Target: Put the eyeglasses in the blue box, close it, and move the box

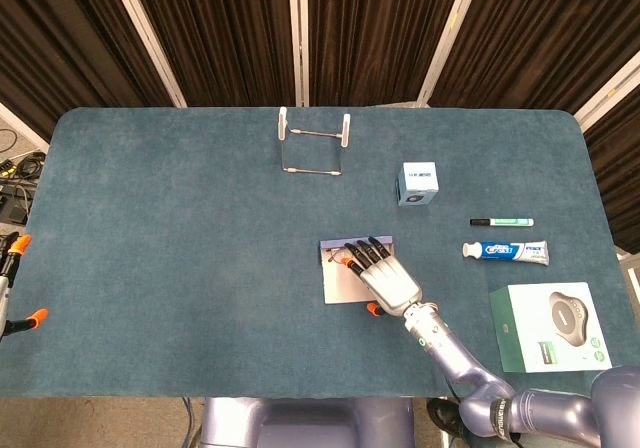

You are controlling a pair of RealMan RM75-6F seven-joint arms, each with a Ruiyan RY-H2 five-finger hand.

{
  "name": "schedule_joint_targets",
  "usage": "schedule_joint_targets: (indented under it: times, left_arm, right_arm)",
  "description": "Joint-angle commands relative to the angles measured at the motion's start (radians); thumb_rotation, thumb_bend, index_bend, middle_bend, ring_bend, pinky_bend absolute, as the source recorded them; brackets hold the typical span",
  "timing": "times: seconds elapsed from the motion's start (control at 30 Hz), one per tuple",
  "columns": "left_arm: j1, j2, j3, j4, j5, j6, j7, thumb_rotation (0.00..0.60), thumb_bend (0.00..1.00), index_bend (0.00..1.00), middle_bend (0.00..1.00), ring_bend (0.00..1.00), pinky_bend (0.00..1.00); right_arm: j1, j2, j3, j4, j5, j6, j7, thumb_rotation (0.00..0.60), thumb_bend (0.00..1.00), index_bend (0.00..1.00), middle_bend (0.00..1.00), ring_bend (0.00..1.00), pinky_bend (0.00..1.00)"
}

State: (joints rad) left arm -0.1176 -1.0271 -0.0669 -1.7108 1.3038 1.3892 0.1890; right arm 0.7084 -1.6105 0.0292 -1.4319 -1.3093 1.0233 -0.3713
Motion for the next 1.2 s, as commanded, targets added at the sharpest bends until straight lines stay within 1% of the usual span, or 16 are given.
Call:
schedule_joint_targets:
  times: [0.03,0.33,0.63,1.2]
  left_arm:
    - [-0.004,-0.005,-0.003,0.007,-0.011,-0.007,0.006,0.600,0.00,0.00,0.00,0.00,0.00]
    - [-0.007,-0.009,-0.007,0.016,-0.029,-0.017,0.008,0.600,0.00,0.00,0.00,0.00,0.00]
    - [-0.009,-0.011,-0.009,0.019,-0.036,-0.021,0.010,0.600,0.00,0.00,0.00,0.00,0.00]
    - [-0.014,-0.016,-0.010,0.025,-0.047,-0.030,0.018,0.600,0.00,0.00,0.00,0.00,0.00]
  right_arm:
    - [0.004,-0.032,0.001,0.065,-0.048,-0.001,0.046,0.600,0.12,0.24,0.08,0.00,0.00]
    - [0.008,-0.064,-0.004,0.137,-0.088,-0.027,0.099,0.600,0.12,0.24,0.08,0.00,0.00]
    - [0.008,-0.085,-0.007,0.166,-0.115,-0.034,0.117,0.600,0.12,0.24,0.08,0.00,0.00]
    - [0.003,-0.110,0.007,0.232,-0.109,-0.059,0.128,0.600,0.14,0.27,0.08,0.00,0.00]
